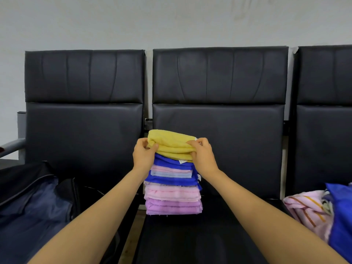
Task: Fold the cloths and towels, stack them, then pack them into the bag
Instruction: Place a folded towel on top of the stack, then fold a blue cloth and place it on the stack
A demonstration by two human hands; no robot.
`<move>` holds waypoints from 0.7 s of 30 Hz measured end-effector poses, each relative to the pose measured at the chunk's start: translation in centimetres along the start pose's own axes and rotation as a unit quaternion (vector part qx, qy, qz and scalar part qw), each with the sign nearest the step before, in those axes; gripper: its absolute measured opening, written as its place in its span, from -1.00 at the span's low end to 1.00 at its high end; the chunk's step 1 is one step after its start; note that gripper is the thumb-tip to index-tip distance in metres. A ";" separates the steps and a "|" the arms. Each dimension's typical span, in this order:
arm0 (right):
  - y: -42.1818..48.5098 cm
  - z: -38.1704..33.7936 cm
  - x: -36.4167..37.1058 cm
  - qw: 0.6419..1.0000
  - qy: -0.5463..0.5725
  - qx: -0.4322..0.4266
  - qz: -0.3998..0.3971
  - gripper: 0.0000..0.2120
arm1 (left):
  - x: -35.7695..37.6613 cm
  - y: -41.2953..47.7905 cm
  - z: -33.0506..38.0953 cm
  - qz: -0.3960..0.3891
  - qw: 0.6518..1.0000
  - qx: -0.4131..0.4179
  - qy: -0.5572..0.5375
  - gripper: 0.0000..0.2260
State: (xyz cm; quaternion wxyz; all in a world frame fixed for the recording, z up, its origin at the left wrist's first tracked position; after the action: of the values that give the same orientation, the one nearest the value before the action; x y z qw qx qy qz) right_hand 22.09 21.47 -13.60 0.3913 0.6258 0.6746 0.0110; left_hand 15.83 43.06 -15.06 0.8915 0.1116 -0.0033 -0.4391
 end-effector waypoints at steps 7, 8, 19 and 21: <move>-0.6 -0.3 3.1 0.976 -0.185 -0.060 -0.101 -0.55 | -0.5 0.4 -4.7 0.021 0.996 -0.091 0.005 -0.84; -0.8 -0.3 3.1 0.975 -0.186 -0.058 -0.103 -0.54 | -0.5 0.3 -5.0 0.017 0.995 -0.094 -0.002 -0.84; -2.1 -1.5 0.6 0.969 -0.201 -0.018 -0.144 -0.43 | -1.9 -2.0 -1.8 0.034 0.995 -0.090 0.041 -0.65; -2.8 -1.5 -1.0 0.974 -0.179 0.003 -0.139 -0.45 | -2.3 -3.5 -0.1 0.061 0.995 -0.065 0.055 -0.71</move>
State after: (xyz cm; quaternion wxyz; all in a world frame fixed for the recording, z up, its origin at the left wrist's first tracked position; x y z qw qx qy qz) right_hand 18.89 20.76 -13.48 0.5013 0.5189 0.6741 -0.1581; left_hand 11.72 42.80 -15.64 0.9207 0.0770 0.0676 -0.3766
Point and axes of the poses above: each hand's wrist, its own y-axis towards the middle knuckle, its own x-axis out of the palm, z = x × y, the point moved 10 cm from there along y, towards the middle knuckle, and after that the axes turned 2 degrees about -x, right-handed, at the moved point
